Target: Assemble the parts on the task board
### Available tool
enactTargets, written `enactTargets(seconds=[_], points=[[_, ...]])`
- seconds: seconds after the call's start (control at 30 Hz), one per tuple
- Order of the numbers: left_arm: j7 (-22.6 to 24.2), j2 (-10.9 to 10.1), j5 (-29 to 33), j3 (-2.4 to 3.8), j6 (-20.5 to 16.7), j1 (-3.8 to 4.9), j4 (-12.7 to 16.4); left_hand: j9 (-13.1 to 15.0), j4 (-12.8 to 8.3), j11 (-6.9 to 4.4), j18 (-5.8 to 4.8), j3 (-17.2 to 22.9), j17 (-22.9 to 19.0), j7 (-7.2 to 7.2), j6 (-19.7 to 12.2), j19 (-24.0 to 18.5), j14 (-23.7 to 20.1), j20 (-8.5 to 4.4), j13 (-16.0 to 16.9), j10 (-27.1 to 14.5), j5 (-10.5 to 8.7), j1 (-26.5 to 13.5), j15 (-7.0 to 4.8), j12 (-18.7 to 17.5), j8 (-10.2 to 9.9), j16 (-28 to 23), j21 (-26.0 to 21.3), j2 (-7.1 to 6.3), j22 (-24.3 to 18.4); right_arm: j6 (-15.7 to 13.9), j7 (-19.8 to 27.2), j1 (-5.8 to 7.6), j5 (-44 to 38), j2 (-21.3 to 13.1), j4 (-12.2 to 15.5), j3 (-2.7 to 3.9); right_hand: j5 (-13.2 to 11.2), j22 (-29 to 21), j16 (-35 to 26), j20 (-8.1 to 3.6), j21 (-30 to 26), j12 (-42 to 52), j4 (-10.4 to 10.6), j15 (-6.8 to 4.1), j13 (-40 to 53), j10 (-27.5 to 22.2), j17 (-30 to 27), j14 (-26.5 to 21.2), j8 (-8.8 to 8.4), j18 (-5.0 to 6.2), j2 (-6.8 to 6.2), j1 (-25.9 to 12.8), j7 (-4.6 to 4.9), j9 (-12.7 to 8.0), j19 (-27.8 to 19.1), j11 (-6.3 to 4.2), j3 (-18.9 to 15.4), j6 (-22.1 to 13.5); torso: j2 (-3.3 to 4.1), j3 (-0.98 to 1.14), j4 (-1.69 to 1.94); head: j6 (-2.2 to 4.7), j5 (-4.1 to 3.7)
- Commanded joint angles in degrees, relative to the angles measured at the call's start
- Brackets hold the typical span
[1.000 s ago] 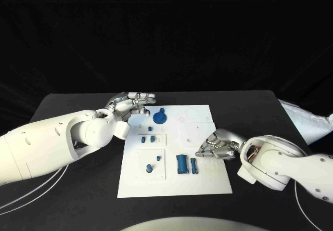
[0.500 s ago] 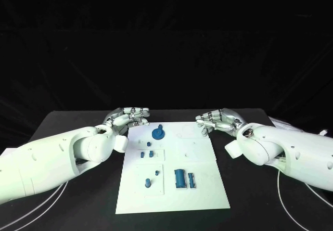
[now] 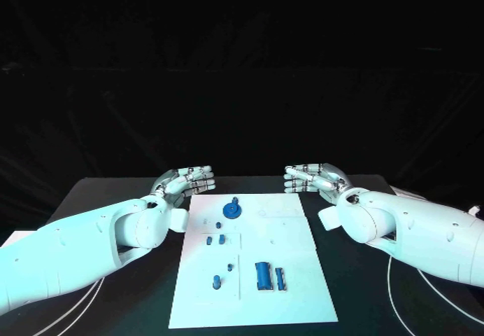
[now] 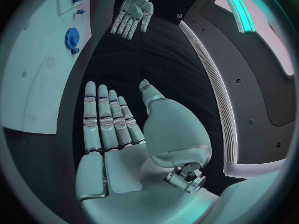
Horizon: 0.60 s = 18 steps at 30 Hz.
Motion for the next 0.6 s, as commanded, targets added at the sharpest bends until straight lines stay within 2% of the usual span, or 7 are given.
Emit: enactTargets(seconds=[0.03,0.17,0.2,0.3,0.53,0.57,0.6], points=[[0.8,0.0,-0.6,0.19,-2.3,-0.27,1.0,-1.9,-0.2,-2.60,-3.09,-5.8,-3.9,-3.17,-15.2,-12.5,-14.6,-4.13,-1.8,-15.7,-4.78,-21.4,-2.32,-2.2,-2.6,-4.1,-1.9,3.89,-8.2,-2.5,0.9,-0.39,0.5,0.0,1.2,0.22,-2.8,-3.4,-5.7,-3.21,-5.6,-5.4,-0.2,-3.64,-2.1,-16.5,-2.6,-17.7,-1.83,-2.98,-1.13,-21.5,-3.16,-5.8,-15.4,-2.35,-5.2,-15.2,-1.19,0.50,0.49,1.05,0.01],[2.2,0.0,-1.4,0.45,-6.4,-0.91,2.8,-1.9,-0.2,-3.46,-3.70,-7.6,-3.9,-4.15,-19.9,-16.4,-19.1,-5.41,-1.8,-20.6,-4.78,-28.0,-3.04,-7.0,-2.6,-5.4,-1.9,3.89,-10.8,-6.6,2.6,-1.10,1.9,-0.2,3.5,0.60,-3.7,-4.4,-5.7,-4.20,-7.3,-5.4,-0.2,-3.64,-6.4,-21.6,-3.4,-23.2,-1.83,-3.61,-1.13,-28.1,-4.11,-5.8,-20.1,-3.06,-5.2,-19.8,-2.70,1.15,1.15,2.49,0.07],[2.6,-0.1,-1.7,0.54,-7.7,-1.12,3.4,-1.9,-0.2,-3.65,-3.70,-8.0,-3.9,-4.36,-21.0,-17.3,-20.1,-5.70,-1.8,-21.7,-4.78,-29.5,-7.08,-7.0,-2.6,-5.6,-1.9,3.89,-11.4,-7.9,3.1,-1.33,2.4,-0.2,4.2,0.72,-3.9,-4.7,-5.7,-4.41,-7.7,-5.4,-0.2,-3.64,-6.4,-22.7,-3.6,-24.4,-1.83,-3.61,-1.13,-29.6,-4.33,-5.8,-21.2,-7.15,-5.2,-20.9,-2.94,1.25,1.25,2.71,0.07],[4.4,-0.1,-2.8,0.90,-13.4,-1.99,5.9,-1.9,-0.2,-8.09,-4.31,-9.3,-3.9,-5.04,-24.3,-20.0,-23.2,-6.59,-1.8,-25.0,-4.78,-34.1,-7.08,-7.0,-2.6,-6.6,-1.9,3.89,-13.1,-13.5,5.3,-2.31,4.3,-0.4,7.3,1.23,-4.5,-5.4,-5.7,-5.11,-9.0,-5.4,-0.2,-3.64,-6.4,-26.3,-8.0,-28.2,-1.83,-4.23,-1.13,-34.2,-5.02,-5.8,-24.5,-7.15,-5.2,-24.1,-3.33,1.42,1.42,3.09,0.09],[7.6,-0.3,-4.7,1.53,-23.2,-3.53,10.1,-1.9,-0.2,-8.09,-4.91,-11.4,-3.9,-9.65,-29.9,-24.6,-28.6,-8.11,-1.8,-30.8,-4.78,-42.0,-7.08,-7.0,-2.6,-8.1,-1.9,3.89,-16.2,-24.3,9.7,-4.18,8.0,-0.8,13.2,2.22,-8.7,-10.4,-5.7,-9.80,-11.0,-5.4,-0.2,-3.64,-6.4,-32.4,-8.0,-34.7,-1.83,-4.86,-1.13,-42.1,-9.62,-5.8,-30.1,-7.15,-5.2,-29.7,-3.33,1.42,1.42,3.09,0.09],[7.9,-0.3,-4.9,1.58,-24.0,-3.65,10.5,-1.9,-0.2,-8.09,-9.30,-11.6,-3.9,-9.65,-30.6,-25.2,-29.3,-8.27,-1.8,-31.5,-4.78,-42.9,-7.08,-7.0,-2.6,-8.3,-1.9,3.89,-16.5,-25.3,10.0,-4.35,8.3,-0.8,13.7,2.30,-8.7,-10.4,-5.7,-9.80,-11.3,-5.4,-0.2,-3.64,-6.4,-33.1,-8.0,-35.5,-1.83,-4.90,-1.13,-43.0,-9.62,-5.8,-30.8,-7.15,-5.2,-30.3,-3.33,1.42,1.42,3.09,0.09],[8.1,-0.3,-5.0,1.63,-24.8,-3.77,10.8,-1.9,-0.2,-8.09,-9.30,-11.9,-3.9,-9.65,-31.2,-25.7,-29.9,-8.47,-1.8,-32.1,-4.78,-43.8,-7.08,-7.0,-2.6,-8.4,-1.9,3.89,-16.9,-26.1,10.4,-4.50,8.6,-0.9,14.2,2.38,-8.7,-10.4,-5.7,-9.80,-11.5,-5.4,-0.2,-3.64,-6.4,-33.8,-8.0,-36.3,-1.83,-9.16,-1.13,-44.0,-9.62,-5.8,-31.5,-7.15,-5.2,-31.0,-3.33,1.42,1.42,3.09,0.09]])
